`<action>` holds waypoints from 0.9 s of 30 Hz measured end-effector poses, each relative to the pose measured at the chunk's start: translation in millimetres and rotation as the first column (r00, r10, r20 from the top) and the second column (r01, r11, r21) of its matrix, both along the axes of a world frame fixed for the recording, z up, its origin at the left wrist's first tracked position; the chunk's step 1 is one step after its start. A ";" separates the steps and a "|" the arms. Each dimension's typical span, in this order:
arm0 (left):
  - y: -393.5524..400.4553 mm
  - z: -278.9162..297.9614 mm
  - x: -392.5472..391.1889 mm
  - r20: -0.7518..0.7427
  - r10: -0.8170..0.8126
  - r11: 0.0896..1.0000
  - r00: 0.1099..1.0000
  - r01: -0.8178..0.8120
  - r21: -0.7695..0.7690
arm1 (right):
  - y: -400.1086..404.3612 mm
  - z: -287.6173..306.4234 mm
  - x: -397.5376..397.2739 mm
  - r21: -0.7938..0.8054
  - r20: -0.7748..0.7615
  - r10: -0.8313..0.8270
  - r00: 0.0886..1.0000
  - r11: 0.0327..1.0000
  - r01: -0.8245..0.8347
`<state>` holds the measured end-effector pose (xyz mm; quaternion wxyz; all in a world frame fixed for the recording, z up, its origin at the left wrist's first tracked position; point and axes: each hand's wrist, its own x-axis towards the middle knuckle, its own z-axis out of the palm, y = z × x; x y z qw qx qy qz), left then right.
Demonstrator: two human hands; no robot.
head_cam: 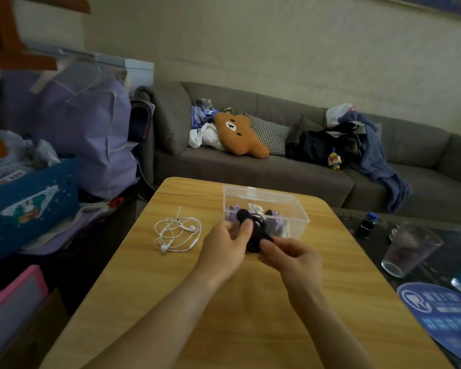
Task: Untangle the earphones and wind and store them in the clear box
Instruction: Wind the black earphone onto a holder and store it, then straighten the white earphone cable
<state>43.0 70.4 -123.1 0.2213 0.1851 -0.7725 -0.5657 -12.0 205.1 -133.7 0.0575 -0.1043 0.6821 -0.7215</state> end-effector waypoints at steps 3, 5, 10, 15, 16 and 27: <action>-18.0 -4.8 5.9 -0.009 0.139 0.963 0.990 -0.137 -0.231 | 3.9 19.9 -27.5 0.252 -0.271 -0.131 0.954 0.947 0.202; -32.1 -10.0 12.7 -0.034 0.177 0.901 0.984 -0.176 -0.396 | 2.9 38.3 -52.2 0.423 -0.458 -0.121 0.881 0.841 0.336; -64.5 -15.5 28.1 0.111 0.309 0.690 0.945 -0.143 -0.710 | -10.5 57.8 -97.1 0.648 -0.682 0.072 0.728 0.520 0.556; -81.8 -23.2 37.0 0.266 0.325 0.685 0.908 -0.032 -0.728 | -22.2 44.3 -102.5 0.729 -0.639 0.121 0.760 0.413 0.547; -81.9 -24.7 37.1 0.282 0.327 0.675 0.902 -0.014 -0.737 | -23.3 44.1 -99.8 0.752 -0.601 0.116 0.791 0.416 0.511; -96.6 -31.0 47.2 0.256 0.214 0.742 0.943 0.014 -0.670 | -58.2 22.4 9.8 0.569 -0.628 0.280 0.726 0.802 0.182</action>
